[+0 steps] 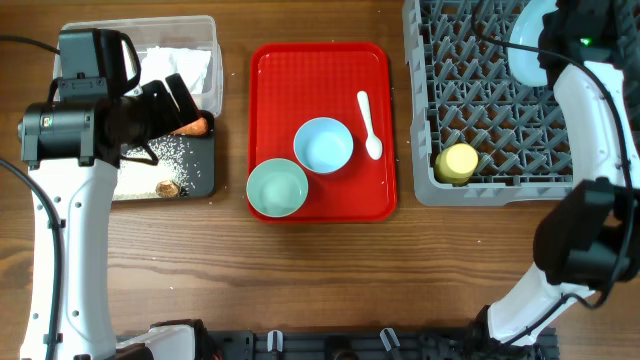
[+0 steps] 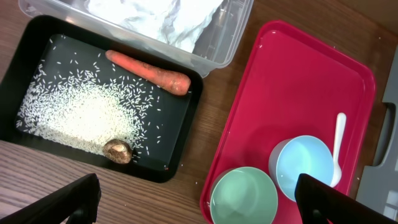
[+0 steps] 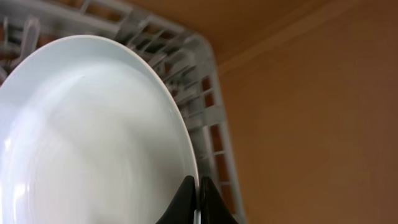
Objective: Sort waste into correct bins and load items into the dishwasher rack
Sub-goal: 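Set the plate upright in the rack and open the right gripper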
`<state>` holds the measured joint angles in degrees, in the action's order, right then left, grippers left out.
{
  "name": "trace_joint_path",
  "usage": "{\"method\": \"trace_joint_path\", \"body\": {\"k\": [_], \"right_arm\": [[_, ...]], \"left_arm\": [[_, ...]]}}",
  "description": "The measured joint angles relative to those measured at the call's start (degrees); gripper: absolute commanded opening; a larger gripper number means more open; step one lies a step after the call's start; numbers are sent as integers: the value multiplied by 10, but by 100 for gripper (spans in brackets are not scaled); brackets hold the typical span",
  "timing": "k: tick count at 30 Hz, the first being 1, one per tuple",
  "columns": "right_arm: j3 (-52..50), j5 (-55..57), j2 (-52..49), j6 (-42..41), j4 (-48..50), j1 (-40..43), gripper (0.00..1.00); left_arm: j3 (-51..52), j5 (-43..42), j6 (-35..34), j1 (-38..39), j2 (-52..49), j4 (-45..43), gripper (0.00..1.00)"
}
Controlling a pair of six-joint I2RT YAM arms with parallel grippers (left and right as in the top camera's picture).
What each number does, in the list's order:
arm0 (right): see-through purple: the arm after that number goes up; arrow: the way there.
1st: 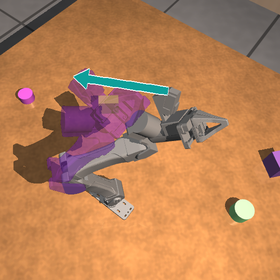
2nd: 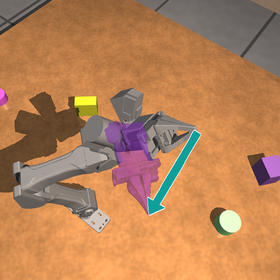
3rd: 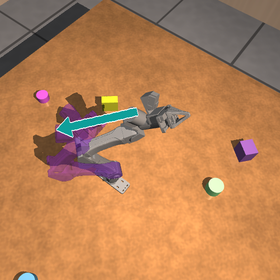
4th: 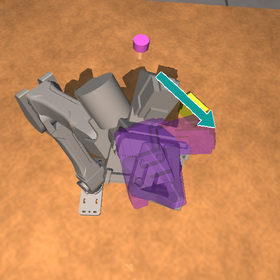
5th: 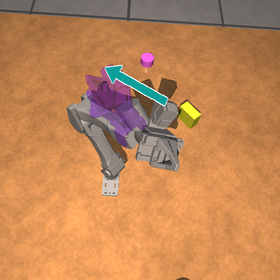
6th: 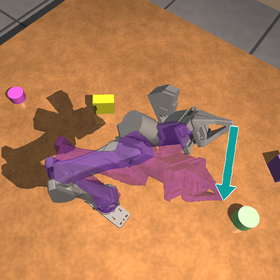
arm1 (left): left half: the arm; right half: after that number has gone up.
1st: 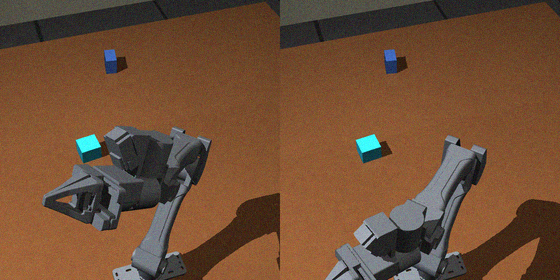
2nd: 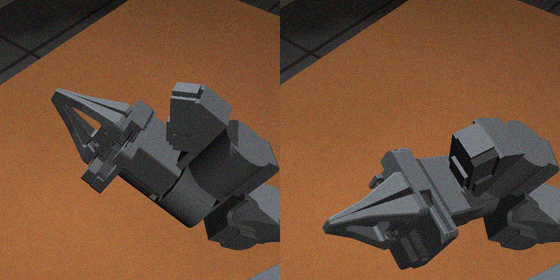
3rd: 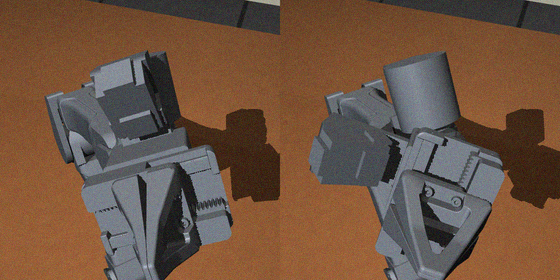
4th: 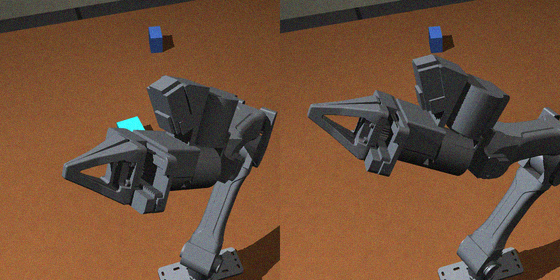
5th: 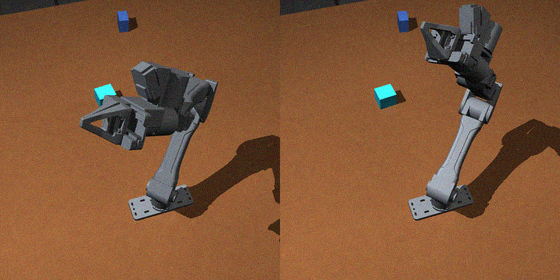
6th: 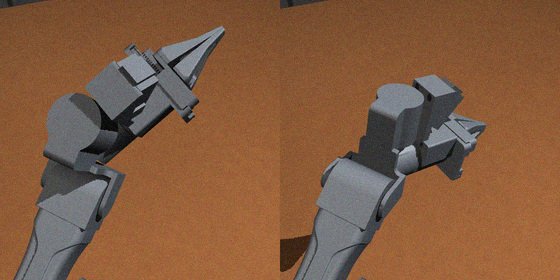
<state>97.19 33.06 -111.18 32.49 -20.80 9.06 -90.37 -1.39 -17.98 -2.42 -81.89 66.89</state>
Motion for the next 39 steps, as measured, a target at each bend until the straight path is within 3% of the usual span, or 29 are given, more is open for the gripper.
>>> {"method": "trace_joint_path", "body": {"k": [5, 6, 8, 9, 10, 22, 27, 30, 34, 39], "right_arm": [[-1, -5, -21, 2, -11, 0, 5], [-2, -7, -22, 2, -11, 0, 10], [-2, -9, -22, 0, -10, 0, 70], [-2, -11, -22, -2, -10, 0, 92], [-2, -12, -22, -11, -11, 0, 100], [-3, -23, 35, -167, -31, 0, 100], [-2, -193, 144, -237, -96, -3, 100], [0, -356, 188, -292, -140, -11, 100], [-7, -560, 181, -356, -165, -41, 100], [-51, -655, 146, -388, -169, -112, 99]], "left_arm": [[0, 0, 0, 0, 0, 0, 100], [0, 0, 0, 0, 0, 0, 100], [0, 0, 0, 0, 0, 0, 100], [0, 0, 0, 0, 0, 0, 100], [0, 0, 0, 0, 0, 0, 100], [0, 0, 0, 0, 0, 0, 100], [0, 0, 0, 0, 0, 0, 100], [0, 0, 0, 0, 0, 0, 100], [0, 0, 0, 0, 0, 0, 100], [0, 0, 0, 0, 0, 0, 100]]}}
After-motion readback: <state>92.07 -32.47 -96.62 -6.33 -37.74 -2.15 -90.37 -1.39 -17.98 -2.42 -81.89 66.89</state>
